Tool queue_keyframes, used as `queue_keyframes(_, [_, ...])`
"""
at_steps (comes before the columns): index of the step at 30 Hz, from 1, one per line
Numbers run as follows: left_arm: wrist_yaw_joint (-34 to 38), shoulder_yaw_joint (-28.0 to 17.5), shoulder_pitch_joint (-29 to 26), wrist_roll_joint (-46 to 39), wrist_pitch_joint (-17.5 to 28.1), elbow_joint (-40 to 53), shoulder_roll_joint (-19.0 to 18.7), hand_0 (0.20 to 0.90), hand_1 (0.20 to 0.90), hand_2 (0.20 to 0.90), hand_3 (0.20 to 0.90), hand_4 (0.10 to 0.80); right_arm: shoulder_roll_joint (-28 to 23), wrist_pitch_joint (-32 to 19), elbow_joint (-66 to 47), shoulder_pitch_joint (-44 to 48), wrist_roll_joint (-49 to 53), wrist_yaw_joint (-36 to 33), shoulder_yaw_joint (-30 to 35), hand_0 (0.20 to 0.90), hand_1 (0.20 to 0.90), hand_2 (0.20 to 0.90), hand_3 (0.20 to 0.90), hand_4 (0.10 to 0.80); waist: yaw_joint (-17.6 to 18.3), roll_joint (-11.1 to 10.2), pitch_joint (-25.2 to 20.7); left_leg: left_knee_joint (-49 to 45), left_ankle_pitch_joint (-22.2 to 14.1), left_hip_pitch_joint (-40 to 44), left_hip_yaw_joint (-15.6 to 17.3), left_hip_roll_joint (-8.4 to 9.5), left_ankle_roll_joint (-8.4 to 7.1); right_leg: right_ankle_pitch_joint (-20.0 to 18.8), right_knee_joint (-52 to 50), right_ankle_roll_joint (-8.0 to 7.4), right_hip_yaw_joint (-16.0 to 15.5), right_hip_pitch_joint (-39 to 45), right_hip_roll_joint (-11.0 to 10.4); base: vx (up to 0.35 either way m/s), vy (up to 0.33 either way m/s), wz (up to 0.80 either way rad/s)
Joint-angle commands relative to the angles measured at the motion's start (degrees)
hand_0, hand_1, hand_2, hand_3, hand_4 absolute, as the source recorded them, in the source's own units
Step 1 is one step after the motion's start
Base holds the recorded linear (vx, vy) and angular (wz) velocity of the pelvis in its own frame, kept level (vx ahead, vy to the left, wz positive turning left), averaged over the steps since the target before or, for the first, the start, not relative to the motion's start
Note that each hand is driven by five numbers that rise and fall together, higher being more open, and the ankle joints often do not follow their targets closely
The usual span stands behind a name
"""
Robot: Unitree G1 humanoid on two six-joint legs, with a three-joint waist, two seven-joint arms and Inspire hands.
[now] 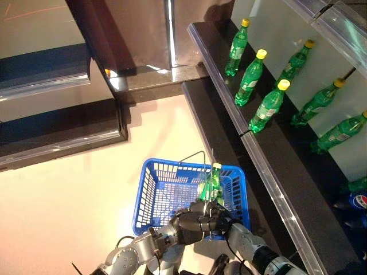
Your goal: Pick up the drink and place into the basket.
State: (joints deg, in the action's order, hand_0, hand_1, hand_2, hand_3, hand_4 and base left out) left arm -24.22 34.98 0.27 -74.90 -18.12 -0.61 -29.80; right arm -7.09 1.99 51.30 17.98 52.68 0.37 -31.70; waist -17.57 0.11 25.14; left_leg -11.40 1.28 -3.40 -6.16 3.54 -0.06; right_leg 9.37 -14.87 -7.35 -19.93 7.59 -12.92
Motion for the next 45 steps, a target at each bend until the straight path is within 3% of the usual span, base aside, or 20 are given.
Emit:
queue_keyframes(1, [-15.85,2.36,-2.53,-10.56,0.98,26.89,6.69,0.3,0.3,0.3,0.2,0.1,3.07,-2.23,-0.58,6.76,6.74,9.37,-0.6,0.3,0.3,0.3,0.2,0.1,-1.47,-1.48,-7.14,-12.22,-4.64,-6.35,0.36,-3.75,-2.18,-16.77,5.52,-5.18,1.66,-4.34,-4.17,-0.007,-0.06,0.07])
queue_keyframes(3, [-15.82,2.07,-2.81,-11.17,0.72,27.04,5.93,0.3,0.3,0.3,0.2,0.1,3.16,-1.21,-0.33,7.08,9.29,12.73,-0.4,0.3,0.3,0.3,0.2,0.1,-1.72,-1.67,-7.07,-12.18,-4.58,-6.52,0.17,-3.78,-2.23,-16.86,5.68,-5.27,1.54,-4.33,-4.04,0.003,-0.051,0.07])
queue_keyframes(8, [-16.42,0.36,-2.92,-12.8,-1.49,27.81,2.94,0.3,0.3,0.3,0.2,0.1,2.38,0.5,-0.64,7.55,1.23,18.49,-3.66,0.3,0.3,0.3,0.2,0.1,-3.02,-2.69,-6.61,-12.28,-4.61,-7.1,-0.72,-3.79,-2.3,-16.95,6.05,-5.38,1.16,-4.25,-3.31,0.021,-0.071,0.07])
queue_keyframes(13, [-16.46,-0.4,-2.42,-12.75,-3.1,27.78,2.21,0.3,0.3,0.3,0.2,0.1,1.59,0.99,0.16,7.99,-6.51,17.04,-6.73,0.3,0.3,0.3,0.2,0.1,-3.88,-3.55,-6.67,-11.68,-4.56,-6.47,-1.39,-4.05,-2.28,-16.93,6.47,-5.41,1.01,-3.61,-2.76,0.045,-0.059,0.1])
queue_keyframes(14, [-16.6,-0.56,-2.42,-12.8,-3.62,27.71,1.51,0.3,0.3,0.3,0.2,0.1,1.34,1.11,1.49,9.03,-12.98,16.45,-7.93,0.3,0.3,0.3,0.2,0.1,-4.37,-4.04,-6.64,-11.53,-4.56,-6.26,-1.8,-4.12,-2.29,-16.91,6.53,-5.41,1.01,-3.44,-2.49,0.051,-0.076,0.1])
queue_keyframes(19, [-16.19,-0.55,-2.73,-11.83,-5.44,26.92,1.83,0.3,0.3,0.3,0.2,0.1,1.26,2.99,4.92,12.81,-24.09,14.55,-12.17,0.3,0.3,0.3,0.2,0.1,-5.65,-5.12,-6.47,-10.95,-4.31,-5.73,-2.77,-4.34,-2.31,-17.04,7.03,-5.35,1.07,-2.78,-1.7,0.043,-0.075,0.03])
queue_keyframes(26, [-14.55,-1.23,-2.19,-10.79,-8.97,26.65,3.43,0.3,0.3,0.3,0.2,0.1,2.65,4.83,9.17,14.99,-26.53,14.19,-11.85,0.3,0.3,0.3,0.2,0.1,-7.01,-5.98,-6.79,-10.08,-4.15,-4.32,-4.01,-4.7,-2.35,-17.07,7.45,-5.22,1.14,-1.66,-0.95,0.077,-0.046,0.08])
queue_keyframes(33, [-10.01,-1.66,-1.53,-12.26,-12.53,27.54,5.04,0.3,0.3,0.3,0.2,0.1,4.61,4.68,10.55,13.46,-36.48,5.18,-12.9,0.3,0.3,0.3,0.2,0.1,-7.63,-6.51,-7.52,-9.95,-4.47,-2.61,-4.43,-5.33,-2.38,-16.96,7.36,-5.43,1.6,-0.54,-0.36,0.106,-0.025,0.03])
queue_keyframes(38, [-8.95,-0.86,-0.48,-11.28,-13.67,26.92,6.9,0.3,0.3,0.3,0.2,0.1,5.97,9.28,11.03,15.33,-49.39,-2.8,-14.61,0.3,0.3,0.3,0.2,0.1,-7.79,-6.43,-8.04,-9.72,-4.61,-1.4,-4.29,-5.68,-2.19,-16.96,7.37,-5.69,2.11,0.17,-0.13,0.081,-0.006,0.03])
queue_keyframes(45, [-7.99,1.47,1.44,-9.79,-15.77,25.27,10.06,0.3,0.3,0.3,0.2,0.1,8.31,14.8,13.95,18.06,-57.05,-4.63,-16.59,0.3,0.3,0.3,0.2,0.1,-8.6,-6.27,-9.47,-9.89,-4.9,0.17,-4.3,-5.75,-2.15,-17.15,7.4,-6.07,1.93,1.66,-0.35,0.109,0.016,0.01])
